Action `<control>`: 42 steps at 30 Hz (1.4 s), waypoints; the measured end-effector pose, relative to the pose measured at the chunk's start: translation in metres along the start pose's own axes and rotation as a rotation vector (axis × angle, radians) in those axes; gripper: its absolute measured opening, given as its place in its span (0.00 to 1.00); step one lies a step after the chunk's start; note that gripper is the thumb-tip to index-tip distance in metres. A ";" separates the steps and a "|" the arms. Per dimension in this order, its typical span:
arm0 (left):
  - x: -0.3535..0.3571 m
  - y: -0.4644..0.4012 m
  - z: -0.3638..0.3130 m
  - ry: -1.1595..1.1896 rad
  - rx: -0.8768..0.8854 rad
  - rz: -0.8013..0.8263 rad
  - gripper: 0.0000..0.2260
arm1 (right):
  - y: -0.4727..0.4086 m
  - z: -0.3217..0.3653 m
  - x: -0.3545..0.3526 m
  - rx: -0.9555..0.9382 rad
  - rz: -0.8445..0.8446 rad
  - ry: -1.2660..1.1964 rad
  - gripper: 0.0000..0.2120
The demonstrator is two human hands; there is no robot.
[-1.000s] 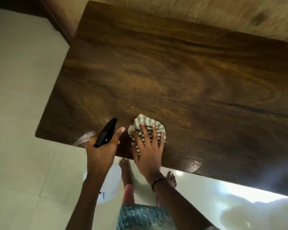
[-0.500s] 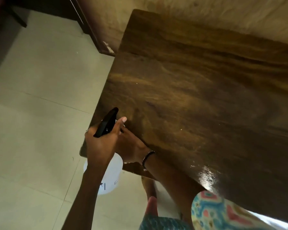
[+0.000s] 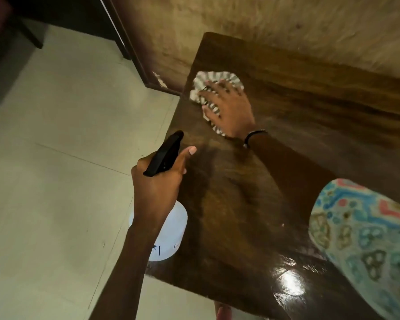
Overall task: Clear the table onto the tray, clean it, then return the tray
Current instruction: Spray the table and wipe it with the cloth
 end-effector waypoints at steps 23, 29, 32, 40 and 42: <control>-0.018 0.019 0.015 0.000 0.025 -0.014 0.14 | 0.075 0.097 0.017 -0.203 0.026 -0.084 0.21; -0.035 0.034 0.015 0.003 0.040 -0.060 0.06 | 0.172 0.183 0.022 -0.387 -0.086 -0.233 0.21; -0.041 0.048 0.018 0.010 0.024 -0.074 0.07 | 0.211 0.206 0.029 -0.524 -0.030 -0.180 0.21; -0.042 0.078 0.039 -0.002 0.017 -0.066 0.12 | 0.282 0.141 0.027 -0.311 0.060 -0.070 0.21; -0.037 0.084 0.035 -0.010 0.060 -0.048 0.14 | 0.282 0.115 0.023 -0.145 0.051 -0.062 0.22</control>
Point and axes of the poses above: each hand's wrist, its own y-axis away from the middle knuckle, its own x-axis out of the palm, z = x × y, the point moved 7 cm from there along -y, towards the middle knuckle, and after that the axes turned 3 degrees about -x, right-handed, at the moved point
